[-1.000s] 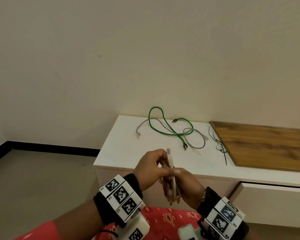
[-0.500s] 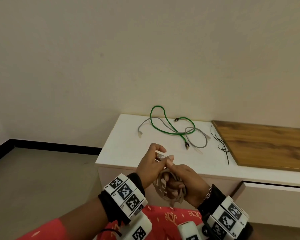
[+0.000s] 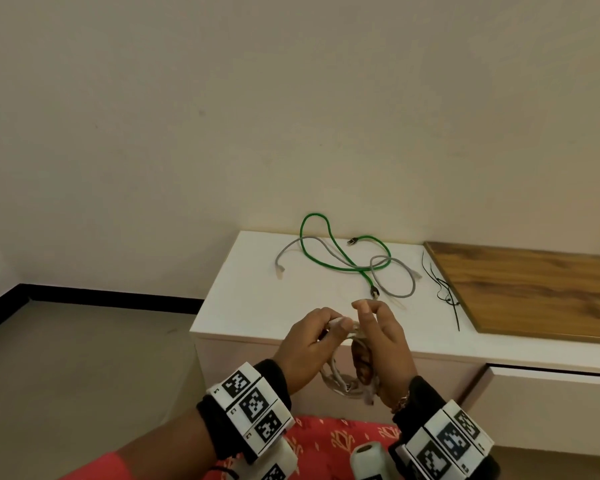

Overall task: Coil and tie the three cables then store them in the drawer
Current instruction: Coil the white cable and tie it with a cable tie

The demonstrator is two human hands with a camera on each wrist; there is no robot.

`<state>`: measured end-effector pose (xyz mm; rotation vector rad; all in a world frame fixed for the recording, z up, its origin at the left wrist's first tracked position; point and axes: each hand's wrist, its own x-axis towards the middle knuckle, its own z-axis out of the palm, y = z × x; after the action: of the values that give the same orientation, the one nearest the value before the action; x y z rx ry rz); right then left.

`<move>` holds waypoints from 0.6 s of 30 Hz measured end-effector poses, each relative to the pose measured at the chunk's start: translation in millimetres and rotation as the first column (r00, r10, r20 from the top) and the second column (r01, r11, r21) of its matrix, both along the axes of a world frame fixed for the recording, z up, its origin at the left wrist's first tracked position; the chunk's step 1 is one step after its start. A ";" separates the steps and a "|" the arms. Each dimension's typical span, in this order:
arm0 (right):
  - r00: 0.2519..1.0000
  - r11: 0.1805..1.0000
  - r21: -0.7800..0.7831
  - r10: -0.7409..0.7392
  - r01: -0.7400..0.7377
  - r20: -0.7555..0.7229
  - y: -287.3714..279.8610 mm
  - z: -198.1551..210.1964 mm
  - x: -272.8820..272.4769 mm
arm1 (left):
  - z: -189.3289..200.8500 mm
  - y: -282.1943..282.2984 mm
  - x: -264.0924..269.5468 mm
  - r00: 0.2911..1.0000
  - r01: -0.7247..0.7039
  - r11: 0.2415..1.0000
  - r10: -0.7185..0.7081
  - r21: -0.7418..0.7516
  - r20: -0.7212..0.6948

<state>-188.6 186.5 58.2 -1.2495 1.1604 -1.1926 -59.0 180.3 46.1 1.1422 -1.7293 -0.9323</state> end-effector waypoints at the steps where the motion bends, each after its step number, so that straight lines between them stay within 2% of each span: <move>1: 1.000 1.000 -0.012 -0.013 0.013 -0.013 -2.2 -0.5 -2.4 | 1.9 0.5 0.4 0.999 0.029 1.000 -0.029 0.005 0.030; 3: 0.998 0.999 -0.036 -0.021 0.019 -0.063 -5.6 -0.5 -4.6 | 5.4 1.5 2.2 0.992 0.071 0.997 -0.073 0.023 0.102; 5: 0.995 0.999 -0.049 0.003 -0.008 -0.101 -8.1 0.6 -4.8 | 8.5 2.8 4.7 0.976 0.104 0.994 -0.098 -0.024 0.195; 7: 0.991 0.997 -0.047 0.050 -0.056 -0.122 -11.7 2.9 -6.0 | 13.4 2.1 6.6 0.949 0.151 0.983 -0.116 -0.100 0.295; 9: 0.985 0.993 -0.032 0.112 -0.117 -0.133 -14.9 4.8 -6.5 | 20.0 -1.5 9.6 0.916 0.191 0.976 -0.138 -0.107 0.377; 12: 0.976 0.988 -0.029 0.144 -0.151 -0.164 -18.8 5.9 -5.2 | 24.1 -8.8 10.4 0.850 0.228 0.970 -0.154 -0.089 0.503; 16: 0.971 0.990 -0.022 0.129 -0.136 -0.200 -29.9 1.6 -6.0 | 23.4 -12.1 0.4 0.753 0.182 0.974 -0.051 -0.133 0.655; 18: 0.971 0.993 -0.013 0.115 -0.120 -0.209 -37.7 -3.4 -8.3 | 22.8 -17.7 -4.9 0.699 0.173 0.979 -0.045 -0.107 0.714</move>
<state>-196.9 148.8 54.9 -1.4695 1.2070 -1.0095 -64.0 162.6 68.9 1.4033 -2.4683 -0.3880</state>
